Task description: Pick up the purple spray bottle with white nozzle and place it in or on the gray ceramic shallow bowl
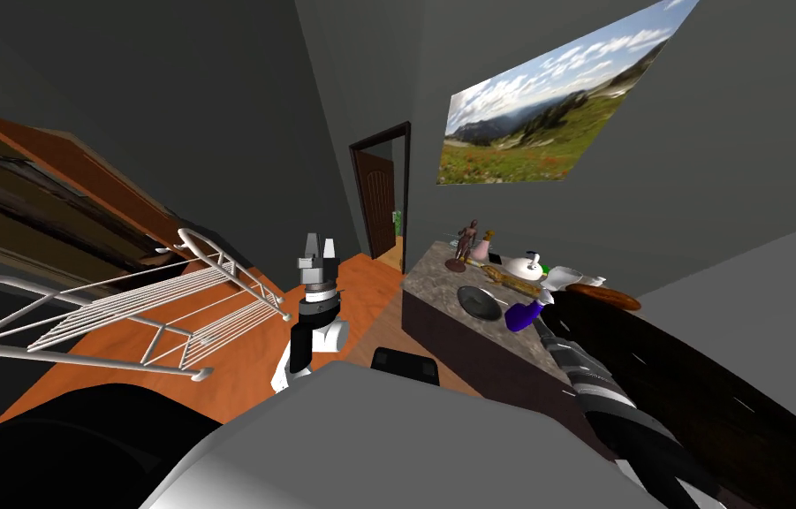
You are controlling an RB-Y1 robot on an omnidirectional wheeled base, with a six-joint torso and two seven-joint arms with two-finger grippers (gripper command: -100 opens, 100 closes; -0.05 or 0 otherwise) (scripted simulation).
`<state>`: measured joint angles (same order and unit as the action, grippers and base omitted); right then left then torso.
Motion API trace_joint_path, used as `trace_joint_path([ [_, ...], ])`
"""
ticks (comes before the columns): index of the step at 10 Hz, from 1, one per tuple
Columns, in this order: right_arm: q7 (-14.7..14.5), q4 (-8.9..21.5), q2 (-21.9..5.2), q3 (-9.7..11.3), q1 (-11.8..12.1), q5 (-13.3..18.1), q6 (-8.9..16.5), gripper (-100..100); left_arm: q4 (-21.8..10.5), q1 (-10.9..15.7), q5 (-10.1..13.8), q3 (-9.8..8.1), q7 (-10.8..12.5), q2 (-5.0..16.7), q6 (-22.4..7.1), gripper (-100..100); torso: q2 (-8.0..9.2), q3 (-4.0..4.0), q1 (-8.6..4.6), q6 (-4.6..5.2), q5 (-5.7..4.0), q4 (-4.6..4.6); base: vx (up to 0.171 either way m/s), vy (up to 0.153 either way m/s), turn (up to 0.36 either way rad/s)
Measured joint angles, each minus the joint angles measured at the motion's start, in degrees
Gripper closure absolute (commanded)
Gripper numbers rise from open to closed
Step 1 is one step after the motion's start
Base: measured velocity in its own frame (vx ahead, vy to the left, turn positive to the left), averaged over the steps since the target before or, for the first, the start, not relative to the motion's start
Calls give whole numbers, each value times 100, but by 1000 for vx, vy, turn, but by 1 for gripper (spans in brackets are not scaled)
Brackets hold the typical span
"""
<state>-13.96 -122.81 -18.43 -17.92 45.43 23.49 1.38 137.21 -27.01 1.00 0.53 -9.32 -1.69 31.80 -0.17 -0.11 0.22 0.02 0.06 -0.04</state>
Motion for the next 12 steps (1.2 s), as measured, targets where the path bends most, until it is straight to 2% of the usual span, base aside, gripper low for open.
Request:
trace_joint_path([
  [4, -111, 174, -341, -190, 188, 463, 473, -100, 0, 0, 0, 0, 0, 0, 0, 0, 1, 0, 2, 0, 1, 0, 69, 53, 134],
  [6, -152, 289, -415, -308, 307, 685, 601, -100, 0, 0, 0, 0, 0, 0, 0, 0, 1, 0, -2, 2, 0, 0, 67, 43, 91],
  [9, -224, 281, -542, -400, 492, 961, 901, -100, 0, 0, 0, 0, 0, 0, 0, 0, 7, 4, 2, 1, 1, 2, 44, 38, 74],
  [10, -229, 283, -548, -406, 497, 973, 922, 0, 0, 0, 0, -1, 0, 0, 0, 0, 16, 9, -6, 3, -1, 3, 0, 0, 0],
  [11, -228, 283, -547, -405, 496, 971, 920, -100, 0, 0, 0, -1, 0, 0, 0, 0, 24, 13, -12, 3, -3, 5, 0, 0, 0],
  [12, -228, 283, -547, -405, 496, 971, 920, 100, 0, 0, 0, -1, 0, 0, 0, 0, 27, 15, -14, 3, -3, 6, 0, 0, 0],
])
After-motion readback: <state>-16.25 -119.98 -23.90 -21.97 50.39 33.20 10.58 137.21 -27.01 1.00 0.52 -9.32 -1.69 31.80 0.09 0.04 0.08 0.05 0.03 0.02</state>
